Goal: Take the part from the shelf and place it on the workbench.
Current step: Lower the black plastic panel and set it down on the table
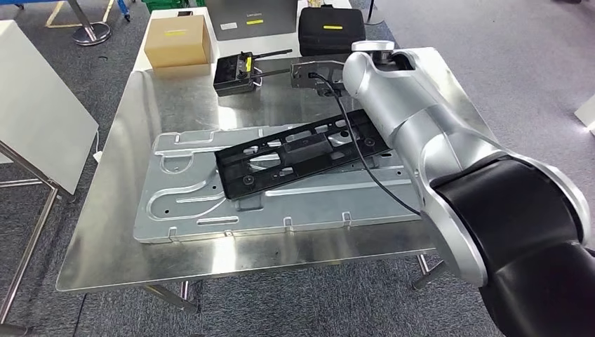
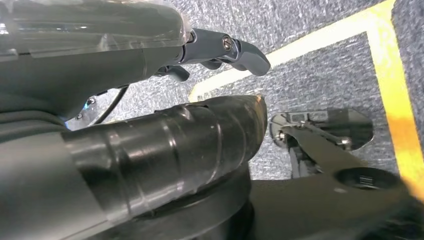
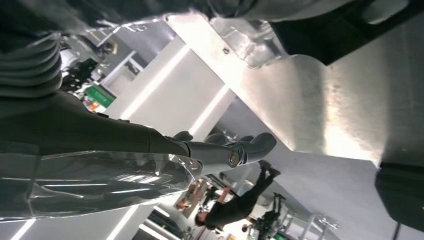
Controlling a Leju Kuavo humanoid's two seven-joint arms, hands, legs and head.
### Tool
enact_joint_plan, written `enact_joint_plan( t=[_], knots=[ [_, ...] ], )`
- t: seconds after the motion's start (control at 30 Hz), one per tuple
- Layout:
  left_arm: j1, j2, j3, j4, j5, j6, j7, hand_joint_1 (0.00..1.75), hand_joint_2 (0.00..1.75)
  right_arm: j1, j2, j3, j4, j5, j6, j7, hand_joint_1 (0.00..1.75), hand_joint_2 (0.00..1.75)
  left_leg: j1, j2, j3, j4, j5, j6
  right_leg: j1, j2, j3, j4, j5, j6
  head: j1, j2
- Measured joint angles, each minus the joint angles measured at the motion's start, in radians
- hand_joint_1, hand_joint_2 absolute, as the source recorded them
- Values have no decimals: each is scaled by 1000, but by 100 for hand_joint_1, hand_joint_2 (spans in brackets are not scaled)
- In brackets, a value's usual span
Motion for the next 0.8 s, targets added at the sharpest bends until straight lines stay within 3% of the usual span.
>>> enact_joint_plan(
  t=[0.03, 0.07, 0.17, 0.23, 0.33, 0.4, 0.47, 0.5, 0.53, 0.57, 0.67, 0.73, 0.8],
  knots=[
    [1, 0, -1, 0, 0, 0, 1, 0, 0, 4, 0, 0, 0, 2, -1, 0, 0, 0, 0, 0, -7, 13, 6, -1, 0, 0, 0, 2, 0, 0, 0, 0],
    [1, 0, -2, 0, 0, 1, 1, 0, 0, 7, 0, -1, 0, 2, -2, 0, 0, 0, 1, 0, 6, -14, 30, -1, 0, 1, -1, 4, -1, 1, 0, 0],
    [0, 0, -8, 0, 0, 1, 1, 0, 0, 8, 0, -3, 0, 2, -8, 2, 0, 0, 0, 1, 100, -205, 112, 4, 1, 2, -3, 17, -8, 10, 0, 0],
    [-1, 0, -11, 0, 0, 1, 2, 0, 0, 8, -1, -4, 0, 3, -10, 3, 0, 0, -4, 0, 122, -254, 119, 12, 4, 3, -7, 21, -9, 20, 1, 0],
    [-1, 0, -14, 0, 0, 1, 1, 0, 0, 8, -2, -6, 0, 1, -10, 3, 0, 0, -4, 0, 123, -262, 127, 30, 1, 3, -12, 27, -14, 36, 1, 0],
    [-2, 0, -14, 0, 0, 0, 1, 0, 0, 7, -3, -13, 0, -3, -11, 3, 0, 0, -1, 1, 124, -267, 132, 40, -2, 3, -41, 92, -57, 46, 1, 0],
    [-2, 0, -15, 0, 1, 0, 1, 0, 0, 10, -6, -20, 0, -5, -14, 3, 0, 0, -2, 2, 123, -267, 133, 44, -4, 3, -98, 220, -118, 53, 1, 0],
    [-2, 0, -15, 0, 1, 0, 2, 0, 0, 13, -8, -23, 0, -6, -18, 3, 0, 0, -2, 2, 123, -267, 133, 45, -5, 2, -123, 273, -135, 54, 1, 0],
    [-1, 0, -15, 0, 2, 2, 4, 0, 0, 16, -11, -26, 1, -7, -26, 5, 0, 0, -2, 1, 123, -266, 133, 45, -5, 3, -134, 295, -134, 54, 1, 0],
    [-1, 0, -15, 0, 2, 3, 6, 0, 0, 18, -13, -28, 0, -8, -38, 8, 0, 0, -2, 1, 123, -266, 132, 45, -5, 3, -126, 277, -114, 52, 1, 0],
    [-2, 0, -15, 0, 3, 9, 18, 0, 0, 17, -15, -36, -3, -8, -83, 17, 0, 0, -4, -1, 124, -265, 131, 40, 1, 2, -33, 82, -24, 37, 1, 0],
    [-2, -1, -16, 0, 6, 15, 30, 0, 0, 19, -15, -41, -5, -9, -105, 17, 0, 0, -6, 0, 121, -265, 133, 32, 8, 3, -2, 17, -8, 29, 1, 0],
    [-1, -1, -16, 0, 11, 20, 40, 0, 0, 24, -15, -45, -5, -9, -120, 16, 0, 0, -6, -1, 120, -268, 138, 22, 9, 3, -1, 12, -5, 23, 1, 0]
  ],
)
